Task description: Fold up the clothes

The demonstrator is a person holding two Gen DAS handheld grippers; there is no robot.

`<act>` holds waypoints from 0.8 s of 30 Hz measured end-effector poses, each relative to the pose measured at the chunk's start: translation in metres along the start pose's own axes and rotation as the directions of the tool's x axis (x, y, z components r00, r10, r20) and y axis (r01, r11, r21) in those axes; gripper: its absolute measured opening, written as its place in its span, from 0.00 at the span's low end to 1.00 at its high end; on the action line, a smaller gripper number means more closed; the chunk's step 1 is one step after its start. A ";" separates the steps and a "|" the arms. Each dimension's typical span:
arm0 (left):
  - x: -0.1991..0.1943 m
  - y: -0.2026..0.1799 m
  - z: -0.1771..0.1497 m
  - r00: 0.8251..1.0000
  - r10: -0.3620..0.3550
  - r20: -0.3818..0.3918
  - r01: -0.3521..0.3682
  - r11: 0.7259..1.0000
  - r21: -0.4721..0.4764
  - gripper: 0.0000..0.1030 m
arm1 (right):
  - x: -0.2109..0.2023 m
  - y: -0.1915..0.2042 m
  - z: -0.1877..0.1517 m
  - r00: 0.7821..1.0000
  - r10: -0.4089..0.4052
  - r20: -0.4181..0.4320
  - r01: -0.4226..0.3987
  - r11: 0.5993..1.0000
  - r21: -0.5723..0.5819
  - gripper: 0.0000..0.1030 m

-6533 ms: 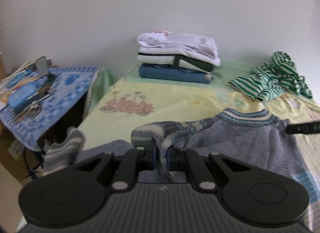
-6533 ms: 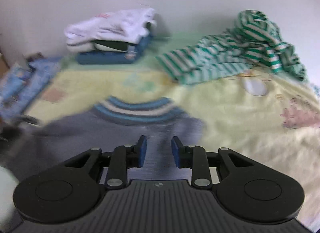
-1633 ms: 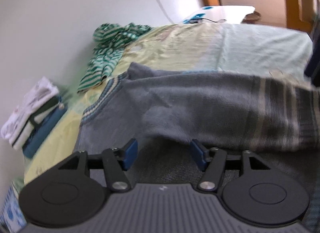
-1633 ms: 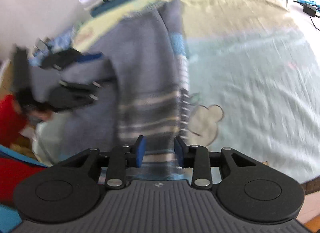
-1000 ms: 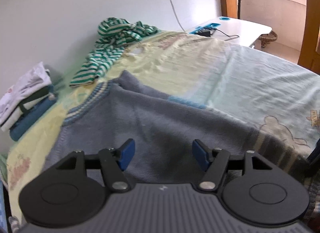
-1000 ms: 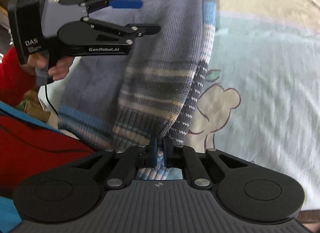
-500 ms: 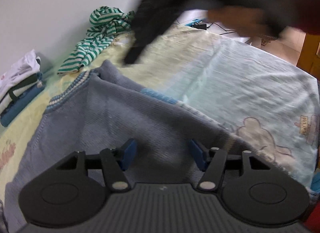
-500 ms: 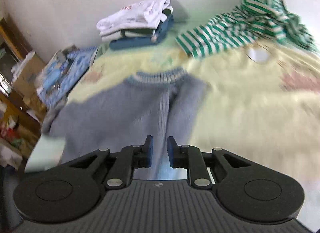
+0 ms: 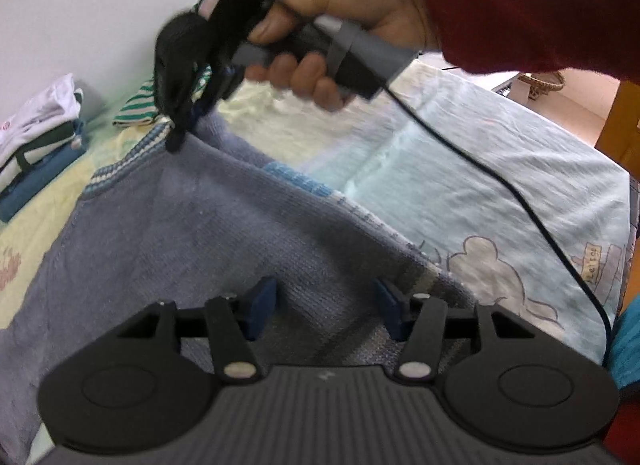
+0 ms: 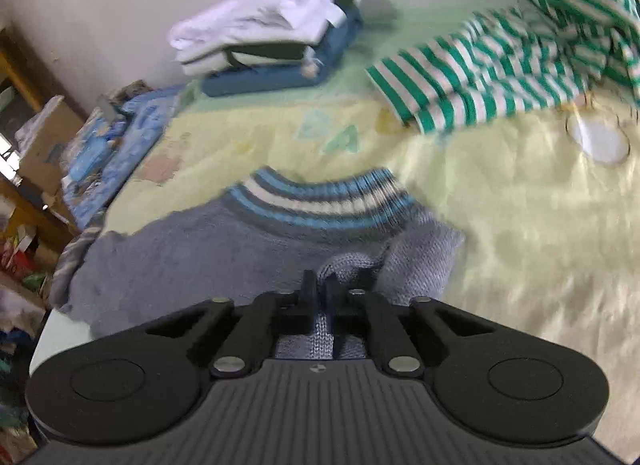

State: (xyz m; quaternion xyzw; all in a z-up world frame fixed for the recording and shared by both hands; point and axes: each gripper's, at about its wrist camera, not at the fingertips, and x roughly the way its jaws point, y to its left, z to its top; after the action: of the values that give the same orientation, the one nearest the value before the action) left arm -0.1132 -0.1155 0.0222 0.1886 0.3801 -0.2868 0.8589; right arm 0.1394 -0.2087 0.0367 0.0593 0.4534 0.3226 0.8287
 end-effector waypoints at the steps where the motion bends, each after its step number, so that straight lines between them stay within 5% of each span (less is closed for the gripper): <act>1: -0.001 0.001 0.001 1.000 -0.010 -0.001 0.010 1.000 0.001 0.50 | -0.009 0.002 0.001 1.000 0.017 0.021 -0.016 1.000 -0.015 0.05; 8: 0.000 -0.007 0.002 0.995 -0.098 -0.011 0.099 0.995 0.026 0.50 | -0.012 -0.010 -0.002 0.997 -0.074 0.020 0.074 0.996 -0.039 0.06; 14: -0.002 -0.010 0.001 0.994 -0.105 -0.020 0.105 0.994 0.028 0.51 | -0.007 -0.032 -0.013 1.000 0.005 0.031 -0.007 0.997 0.082 0.22; 18: -0.004 -0.010 -0.005 0.995 -0.102 -0.015 0.102 0.995 0.014 0.52 | -0.028 -0.021 -0.026 1.000 0.030 0.006 -0.031 0.999 0.021 0.34; 22: -0.004 -0.012 -0.004 0.994 -0.107 -0.017 0.107 0.994 0.007 0.52 | -0.015 -0.016 -0.035 1.000 0.000 -0.031 0.001 1.000 0.004 0.34; 24: -0.004 -0.012 -0.004 0.994 -0.107 -0.019 0.107 0.994 0.009 0.52 | -0.007 -0.011 -0.033 0.999 -0.026 -0.026 0.025 0.999 -0.019 0.21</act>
State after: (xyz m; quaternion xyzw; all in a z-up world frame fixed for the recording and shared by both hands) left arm -0.1252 -0.1217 0.0212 0.1747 0.3965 -0.3326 0.8377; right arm 0.1157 -0.2279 0.0181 0.0415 0.4618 0.3169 0.8274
